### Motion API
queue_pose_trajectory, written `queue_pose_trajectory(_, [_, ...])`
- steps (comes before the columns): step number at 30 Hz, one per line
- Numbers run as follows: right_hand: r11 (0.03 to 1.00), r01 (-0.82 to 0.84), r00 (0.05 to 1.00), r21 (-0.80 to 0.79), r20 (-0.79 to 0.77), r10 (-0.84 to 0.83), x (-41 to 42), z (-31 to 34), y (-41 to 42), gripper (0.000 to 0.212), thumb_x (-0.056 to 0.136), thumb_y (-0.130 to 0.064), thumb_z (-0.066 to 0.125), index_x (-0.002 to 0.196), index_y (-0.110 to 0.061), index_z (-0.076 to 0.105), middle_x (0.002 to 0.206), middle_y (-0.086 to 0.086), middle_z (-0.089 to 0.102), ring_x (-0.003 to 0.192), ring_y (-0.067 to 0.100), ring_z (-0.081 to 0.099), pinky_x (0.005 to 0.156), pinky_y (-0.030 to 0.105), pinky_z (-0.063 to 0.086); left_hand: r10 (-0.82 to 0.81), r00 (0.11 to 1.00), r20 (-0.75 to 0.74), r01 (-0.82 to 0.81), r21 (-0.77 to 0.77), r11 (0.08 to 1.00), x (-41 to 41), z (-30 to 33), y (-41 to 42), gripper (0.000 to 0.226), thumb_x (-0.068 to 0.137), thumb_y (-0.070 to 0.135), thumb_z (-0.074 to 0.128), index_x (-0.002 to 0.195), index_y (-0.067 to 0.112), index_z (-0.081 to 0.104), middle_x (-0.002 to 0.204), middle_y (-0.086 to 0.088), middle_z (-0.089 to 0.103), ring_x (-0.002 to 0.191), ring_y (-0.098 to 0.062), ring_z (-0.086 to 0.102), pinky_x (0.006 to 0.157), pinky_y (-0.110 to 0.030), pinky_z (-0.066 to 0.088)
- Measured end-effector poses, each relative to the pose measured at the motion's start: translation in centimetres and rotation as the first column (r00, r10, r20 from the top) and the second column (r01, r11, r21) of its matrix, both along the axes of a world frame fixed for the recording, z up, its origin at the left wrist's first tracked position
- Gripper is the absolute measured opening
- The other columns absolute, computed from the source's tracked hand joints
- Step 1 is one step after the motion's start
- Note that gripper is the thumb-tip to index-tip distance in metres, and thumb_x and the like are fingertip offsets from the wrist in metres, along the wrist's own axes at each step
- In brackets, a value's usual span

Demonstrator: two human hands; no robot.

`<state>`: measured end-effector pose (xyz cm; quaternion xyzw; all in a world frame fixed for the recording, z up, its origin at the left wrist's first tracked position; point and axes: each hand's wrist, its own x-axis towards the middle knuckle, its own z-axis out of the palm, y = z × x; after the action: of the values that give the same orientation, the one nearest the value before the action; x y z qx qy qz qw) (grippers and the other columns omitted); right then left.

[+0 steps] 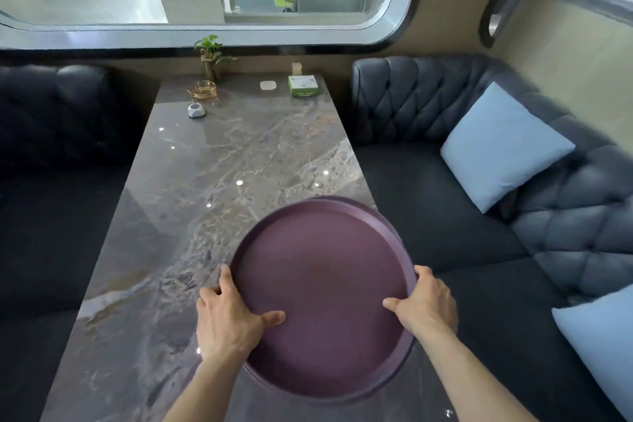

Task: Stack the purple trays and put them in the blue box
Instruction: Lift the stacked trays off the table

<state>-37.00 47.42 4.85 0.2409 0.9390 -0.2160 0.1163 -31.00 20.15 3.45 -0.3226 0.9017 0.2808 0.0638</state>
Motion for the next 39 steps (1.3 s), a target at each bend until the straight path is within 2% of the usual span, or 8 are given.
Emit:
queue_pose_trajectory(12, [0.996,-0.078,0.996,0.031,0.047,0.076,-8.2,-6.9,3.1,0.090,0.076,-0.040,0.084,0.150,-0.017,0.038,0.140,0.009,0.054,0.125,0.031,0.056,0.092,0.042,0.051,0.032,0.997,0.065,-0.026,-0.080,0.996,-7.5,-5.9,3.7,0.139,0.043,0.070,0.086,0.155,0.020,0.019,0.136,-0.016,0.045,0.132,-0.035,0.041,0.106,-0.045,0.040])
queue_pose_trajectory(16, [0.994,-0.093,0.995,0.057,0.044,0.091,-9.4,-8.2,3.0,0.086,0.079,-0.038,0.083,0.149,-0.015,0.038,0.135,0.011,0.056,0.120,0.030,0.059,0.087,0.041,0.052,0.017,0.997,0.072,-0.005,-0.164,0.987,-8.8,-7.1,4.1,0.136,0.042,0.075,0.081,0.153,0.022,0.023,0.132,-0.015,0.051,0.130,-0.035,0.043,0.107,-0.044,0.037])
queue_pose_trajectory(21, [0.988,-0.118,0.993,0.098,0.025,0.116,-10.1,-9.4,2.7,0.083,0.077,-0.037,0.083,0.145,-0.013,0.042,0.130,0.010,0.058,0.123,0.029,0.051,0.089,0.039,0.050,0.016,0.997,0.077,0.003,-0.240,0.971,-9.4,-8.3,4.6,0.129,0.043,0.076,0.079,0.150,0.028,0.026,0.130,-0.012,0.055,0.127,-0.033,0.044,0.106,-0.043,0.036])
queue_pose_trajectory(26, [0.998,-0.070,0.998,-0.009,0.008,0.070,-10.6,-9.7,2.9,0.081,0.081,-0.039,0.080,0.147,-0.016,0.040,0.138,0.008,0.053,0.121,0.030,0.057,0.089,0.040,0.050,0.008,0.996,0.086,0.009,-0.199,0.980,-9.5,-8.6,4.4,0.125,0.049,0.075,0.077,0.151,0.032,0.020,0.132,-0.010,0.052,0.126,-0.033,0.049,0.101,-0.045,0.042])
queue_pose_trajectory(30, [0.987,0.017,0.998,-0.163,-0.057,-0.026,-10.7,-10.2,3.5,0.063,0.090,-0.041,0.068,0.144,-0.020,0.044,0.137,0.008,0.056,0.123,0.031,0.055,0.094,0.044,0.047,0.128,0.992,0.013,-0.129,0.011,0.992,-9.9,-9.5,3.5,0.101,0.075,0.057,0.073,0.154,0.023,0.020,0.140,-0.015,0.046,0.130,-0.037,0.048,0.101,-0.051,0.043])
queue_pose_trajectory(33, [0.970,0.080,0.992,-0.228,-0.077,-0.100,-10.6,-11.1,4.0,0.049,0.096,-0.031,0.063,0.142,-0.020,0.051,0.131,0.009,0.062,0.123,0.032,0.055,0.100,0.045,0.047,0.271,0.962,-0.034,-0.268,0.085,0.960,-10.7,-11.0,3.1,0.068,0.090,0.036,0.064,0.148,0.013,0.038,0.142,-0.016,0.050,0.131,-0.037,0.048,0.104,-0.049,0.039])
queue_pose_trajectory(36, [0.948,0.173,0.978,-0.268,-0.067,-0.197,-10.9,-11.9,4.4,0.037,0.095,-0.022,0.065,0.132,-0.018,0.063,0.120,0.010,0.069,0.114,0.033,0.061,0.099,0.047,0.049,0.383,0.921,-0.071,-0.372,0.126,0.920,-10.9,-12.1,2.7,0.044,0.092,0.027,0.061,0.135,0.017,0.055,0.130,-0.013,0.062,0.121,-0.036,0.056,0.100,-0.046,0.041])
queue_pose_trajectory(39, [0.938,0.205,0.970,-0.280,-0.071,-0.233,-11.3,-12.2,4.5,0.031,0.092,-0.019,0.068,0.124,-0.020,0.068,0.110,0.008,0.073,0.105,0.032,0.064,0.094,0.045,0.052,0.440,0.892,-0.099,-0.421,0.169,0.891,-10.9,-12.6,2.3,0.034,0.091,0.026,0.064,0.125,0.023,0.060,0.121,-0.007,0.068,0.112,-0.032,0.062,0.095,-0.045,0.045])
